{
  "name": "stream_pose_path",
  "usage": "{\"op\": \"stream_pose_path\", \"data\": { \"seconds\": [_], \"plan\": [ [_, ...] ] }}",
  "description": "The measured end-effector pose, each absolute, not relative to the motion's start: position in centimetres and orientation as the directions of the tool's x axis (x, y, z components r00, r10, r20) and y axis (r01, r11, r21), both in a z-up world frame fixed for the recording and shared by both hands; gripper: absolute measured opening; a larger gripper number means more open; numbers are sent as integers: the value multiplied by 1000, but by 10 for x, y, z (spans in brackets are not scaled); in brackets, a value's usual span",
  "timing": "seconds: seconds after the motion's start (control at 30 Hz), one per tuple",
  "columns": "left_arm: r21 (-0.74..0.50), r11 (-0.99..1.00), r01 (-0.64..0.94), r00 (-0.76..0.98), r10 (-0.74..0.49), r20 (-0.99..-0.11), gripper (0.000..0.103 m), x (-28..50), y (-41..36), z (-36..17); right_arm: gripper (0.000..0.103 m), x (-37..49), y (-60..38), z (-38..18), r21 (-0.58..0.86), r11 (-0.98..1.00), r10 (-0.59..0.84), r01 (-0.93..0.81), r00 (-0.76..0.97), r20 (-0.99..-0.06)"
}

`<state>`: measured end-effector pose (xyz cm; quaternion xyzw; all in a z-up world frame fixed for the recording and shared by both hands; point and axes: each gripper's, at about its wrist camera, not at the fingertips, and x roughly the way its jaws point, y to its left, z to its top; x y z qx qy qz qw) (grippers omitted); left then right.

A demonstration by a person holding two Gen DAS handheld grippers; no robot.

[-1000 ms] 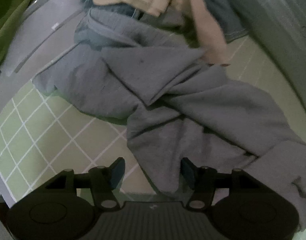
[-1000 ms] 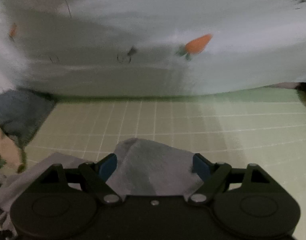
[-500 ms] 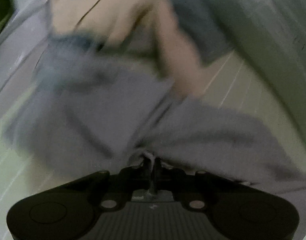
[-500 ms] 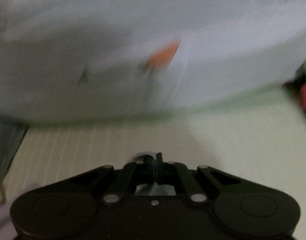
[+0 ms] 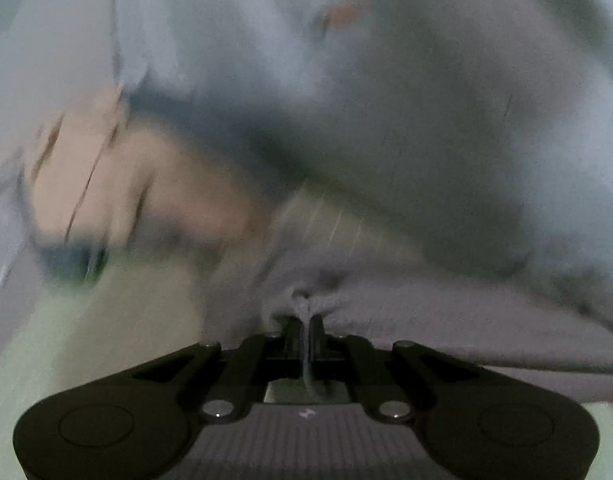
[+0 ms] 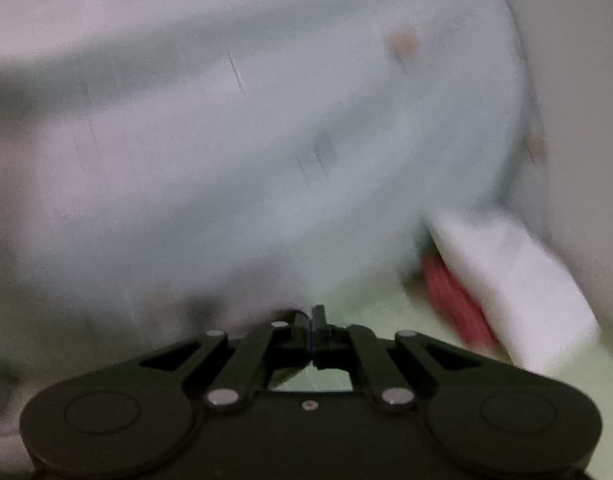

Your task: Fold clothes

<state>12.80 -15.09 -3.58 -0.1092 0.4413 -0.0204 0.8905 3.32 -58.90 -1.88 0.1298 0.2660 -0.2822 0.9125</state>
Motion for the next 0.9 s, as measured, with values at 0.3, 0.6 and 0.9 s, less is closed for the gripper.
{"op": "stream_pose_path", "data": {
  "seconds": [0.3,0.6,0.9],
  "plan": [
    [-89,983,-162,460,-5,-888,33,79,-135,-88,56,-23,-583,-107,11,811,-354,585,506,-787],
    [-34,992,-120,551,38,-834,71,153,-175,-75,81,74,-602,-76,26,868,-342,496,634,-694],
    [5,998,-69,495,39,-868,77,258,-202,-107,82,207,-590,-91,-100,920,-337,379,636,-694]
  ]
}}
